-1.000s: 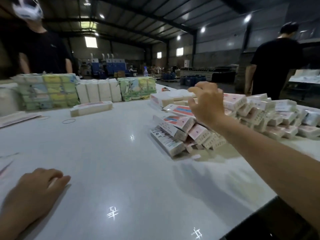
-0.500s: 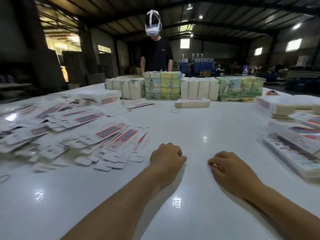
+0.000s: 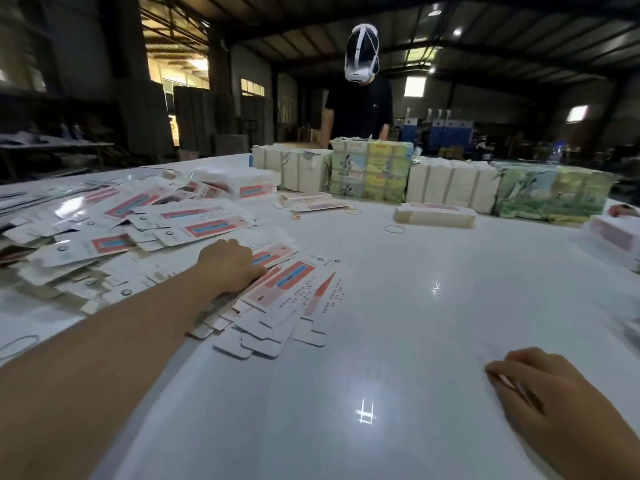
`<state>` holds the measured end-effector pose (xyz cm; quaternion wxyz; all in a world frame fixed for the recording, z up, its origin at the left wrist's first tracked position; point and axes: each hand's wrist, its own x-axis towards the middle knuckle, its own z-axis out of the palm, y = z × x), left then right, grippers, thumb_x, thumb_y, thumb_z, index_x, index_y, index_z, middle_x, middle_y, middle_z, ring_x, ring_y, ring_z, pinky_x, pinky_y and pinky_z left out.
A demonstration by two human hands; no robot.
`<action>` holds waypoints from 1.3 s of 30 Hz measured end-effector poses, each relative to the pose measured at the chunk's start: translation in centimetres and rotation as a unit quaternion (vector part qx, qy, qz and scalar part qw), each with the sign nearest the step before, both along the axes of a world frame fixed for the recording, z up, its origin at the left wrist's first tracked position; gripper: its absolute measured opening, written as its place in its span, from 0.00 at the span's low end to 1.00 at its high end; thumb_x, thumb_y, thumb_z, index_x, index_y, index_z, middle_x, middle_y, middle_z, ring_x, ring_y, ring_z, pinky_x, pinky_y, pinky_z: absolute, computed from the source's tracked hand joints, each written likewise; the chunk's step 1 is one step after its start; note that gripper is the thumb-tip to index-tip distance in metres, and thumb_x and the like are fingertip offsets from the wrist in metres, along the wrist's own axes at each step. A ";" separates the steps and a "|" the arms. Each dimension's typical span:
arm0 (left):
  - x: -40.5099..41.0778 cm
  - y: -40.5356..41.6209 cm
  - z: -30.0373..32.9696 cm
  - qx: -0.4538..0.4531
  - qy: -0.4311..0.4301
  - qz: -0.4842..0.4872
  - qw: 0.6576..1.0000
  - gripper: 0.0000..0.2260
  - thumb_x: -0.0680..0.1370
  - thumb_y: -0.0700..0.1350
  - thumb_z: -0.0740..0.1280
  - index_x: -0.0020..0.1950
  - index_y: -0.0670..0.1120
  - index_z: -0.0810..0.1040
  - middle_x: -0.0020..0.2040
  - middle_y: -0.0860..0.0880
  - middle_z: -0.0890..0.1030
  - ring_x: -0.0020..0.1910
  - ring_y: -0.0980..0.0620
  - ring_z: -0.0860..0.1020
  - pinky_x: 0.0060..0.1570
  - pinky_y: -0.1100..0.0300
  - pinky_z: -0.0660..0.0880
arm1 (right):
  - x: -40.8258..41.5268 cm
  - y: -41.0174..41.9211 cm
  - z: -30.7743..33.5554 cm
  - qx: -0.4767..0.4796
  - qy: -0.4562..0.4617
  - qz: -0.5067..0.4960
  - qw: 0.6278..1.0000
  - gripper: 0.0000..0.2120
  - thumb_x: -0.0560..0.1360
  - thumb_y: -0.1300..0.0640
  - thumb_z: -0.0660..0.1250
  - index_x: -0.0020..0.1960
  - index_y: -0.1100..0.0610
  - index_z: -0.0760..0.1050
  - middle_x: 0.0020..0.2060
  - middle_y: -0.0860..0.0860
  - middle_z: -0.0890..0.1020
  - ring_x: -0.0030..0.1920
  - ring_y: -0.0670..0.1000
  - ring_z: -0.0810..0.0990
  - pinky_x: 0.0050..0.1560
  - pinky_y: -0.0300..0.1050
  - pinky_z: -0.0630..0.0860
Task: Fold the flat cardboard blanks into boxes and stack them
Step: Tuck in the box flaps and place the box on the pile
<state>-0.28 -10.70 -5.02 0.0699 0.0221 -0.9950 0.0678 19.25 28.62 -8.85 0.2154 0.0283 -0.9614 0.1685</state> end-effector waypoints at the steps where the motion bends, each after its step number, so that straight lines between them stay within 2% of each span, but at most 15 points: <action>1: 0.1 -0.1 0.1 0.010 0.004 -0.011 1.000 0.26 0.76 0.67 0.56 0.39 0.44 0.73 0.39 0.48 0.74 0.37 0.50 0.73 0.34 0.58 0.66 | 0.0 0.1 -0.1 0.001 0.003 0.006 1.000 0.08 0.65 0.67 0.75 0.41 0.57 0.84 0.37 0.46 0.77 0.40 0.57 0.76 0.39 0.56 0.74; 4: 0.3 -0.6 1.3 0.083 -0.024 -0.026 0.996 0.25 0.75 0.66 0.61 0.33 0.45 0.69 0.30 0.49 0.72 0.29 0.52 0.69 0.29 0.59 0.63 | 0.2 0.1 0.1 0.002 0.006 0.011 1.000 0.08 0.67 0.65 0.74 0.43 0.55 0.84 0.39 0.43 0.76 0.41 0.55 0.75 0.40 0.54 0.73; 8: 0.8 -0.8 3.2 0.087 -0.067 -0.048 0.993 0.23 0.76 0.62 0.62 0.31 0.46 0.66 0.29 0.50 0.69 0.28 0.53 0.67 0.29 0.58 0.62 | 0.3 0.3 0.1 0.011 0.012 0.019 1.000 0.07 0.73 0.58 0.70 0.49 0.52 0.83 0.43 0.41 0.74 0.46 0.49 0.73 0.46 0.47 0.70; 14: 2.0 -1.7 3.5 0.109 -0.082 -0.084 0.987 0.12 0.75 0.46 0.69 0.34 0.41 0.81 0.31 0.47 0.81 0.27 0.54 0.75 0.33 0.61 0.73 | 0.6 0.5 0.2 0.022 -0.020 0.025 0.999 0.11 0.77 0.53 0.63 0.57 0.48 0.79 0.48 0.39 0.71 0.51 0.44 0.69 0.52 0.39 0.67; 18: 3.5 -0.3 3.1 -0.035 -0.090 -0.097 0.991 0.13 0.75 0.56 0.66 0.38 0.47 0.71 0.37 0.51 0.74 0.35 0.54 0.72 0.35 0.60 0.68 | 0.7 0.6 0.2 0.031 -0.042 0.023 0.998 0.11 0.79 0.50 0.60 0.58 0.45 0.77 0.52 0.39 0.72 0.55 0.44 0.70 0.55 0.39 0.67; 20: 4.2 0.8 2.6 -0.139 -0.072 -0.112 0.981 0.08 0.77 0.49 0.61 0.44 0.45 0.73 0.43 0.48 0.76 0.37 0.53 0.73 0.38 0.61 0.71 | 0.7 0.6 0.2 0.030 -0.046 0.020 0.998 0.11 0.79 0.49 0.59 0.58 0.45 0.77 0.53 0.39 0.73 0.56 0.44 0.70 0.56 0.39 0.67; 22: 4.9 1.7 1.9 -0.206 -0.031 -0.111 0.972 0.10 0.78 0.42 0.58 0.53 0.43 0.78 0.49 0.46 0.80 0.43 0.49 0.77 0.41 0.60 0.71 | 0.6 0.6 0.1 0.031 -0.044 0.022 0.998 0.12 0.79 0.49 0.58 0.58 0.45 0.77 0.53 0.39 0.73 0.56 0.44 0.70 0.55 0.38 0.67; 26: 5.9 1.7 1.3 -0.244 -0.001 -0.094 0.965 0.11 0.79 0.43 0.57 0.55 0.46 0.78 0.50 0.48 0.81 0.47 0.49 0.80 0.41 0.59 0.72 | 0.6 0.8 -0.1 0.023 -0.028 0.030 0.999 0.12 0.79 0.50 0.58 0.57 0.46 0.78 0.55 0.41 0.74 0.57 0.45 0.70 0.55 0.38 0.66; 29: 6.7 2.1 3.6 -0.104 0.010 -0.068 0.992 0.14 0.80 0.53 0.59 0.50 0.47 0.79 0.44 0.50 0.79 0.41 0.53 0.78 0.42 0.60 0.75 | 0.5 0.9 -0.2 0.031 -0.025 0.032 0.999 0.13 0.80 0.50 0.57 0.58 0.46 0.77 0.56 0.42 0.75 0.57 0.46 0.70 0.56 0.38 0.67; 31: 8.0 4.1 5.8 -0.044 0.099 -0.105 0.989 0.12 0.81 0.52 0.59 0.52 0.48 0.80 0.45 0.50 0.81 0.42 0.52 0.79 0.42 0.59 0.76 | 0.3 1.0 -0.4 0.032 -0.036 0.034 0.998 0.13 0.80 0.51 0.57 0.59 0.47 0.78 0.57 0.44 0.75 0.58 0.47 0.71 0.56 0.39 0.67; 33: 9.7 7.9 6.2 0.018 0.265 -0.232 0.936 0.09 0.78 0.41 0.65 0.57 0.46 0.81 0.47 0.45 0.84 0.42 0.45 0.82 0.41 0.54 0.80 | 0.2 1.1 -0.3 -0.009 -0.049 0.039 0.998 0.13 0.79 0.53 0.58 0.58 0.50 0.79 0.57 0.45 0.75 0.58 0.48 0.72 0.55 0.39 0.68; 35: 12.3 13.3 5.4 0.095 0.351 -0.363 0.858 0.14 0.71 0.31 0.70 0.55 0.41 0.82 0.47 0.42 0.84 0.43 0.42 0.83 0.38 0.48 0.81 | 0.6 1.2 0.7 -0.146 -0.032 0.031 0.988 0.10 0.78 0.56 0.61 0.53 0.56 0.80 0.54 0.49 0.79 0.56 0.50 0.76 0.51 0.38 0.71; 36: 13.6 16.0 4.8 0.106 0.379 -0.415 0.820 0.15 0.69 0.29 0.71 0.54 0.40 0.83 0.47 0.42 0.84 0.44 0.43 0.83 0.36 0.48 0.81 | 0.9 1.4 1.5 -0.280 -0.013 0.024 0.960 0.10 0.79 0.56 0.62 0.50 0.58 0.81 0.52 0.52 0.81 0.52 0.51 0.79 0.46 0.37 0.74; 37: 14.7 18.5 4.0 0.106 0.392 -0.453 0.794 0.14 0.70 0.30 0.71 0.53 0.40 0.83 0.48 0.42 0.84 0.45 0.43 0.83 0.37 0.50 0.82 | 1.3 1.7 2.4 -0.447 -0.009 0.026 0.894 0.15 0.80 0.53 0.59 0.48 0.59 0.81 0.49 0.56 0.83 0.48 0.52 0.82 0.40 0.37 0.76; 39: 16.2 22.4 2.6 0.108 0.391 -0.505 0.762 0.10 0.73 0.34 0.69 0.54 0.39 0.83 0.49 0.41 0.83 0.47 0.43 0.82 0.39 0.52 0.82 | 1.9 2.6 3.7 -0.722 -0.039 0.094 0.684 0.27 0.81 0.45 0.50 0.46 0.61 0.82 0.44 0.62 0.84 0.40 0.57 0.84 0.34 0.45 0.80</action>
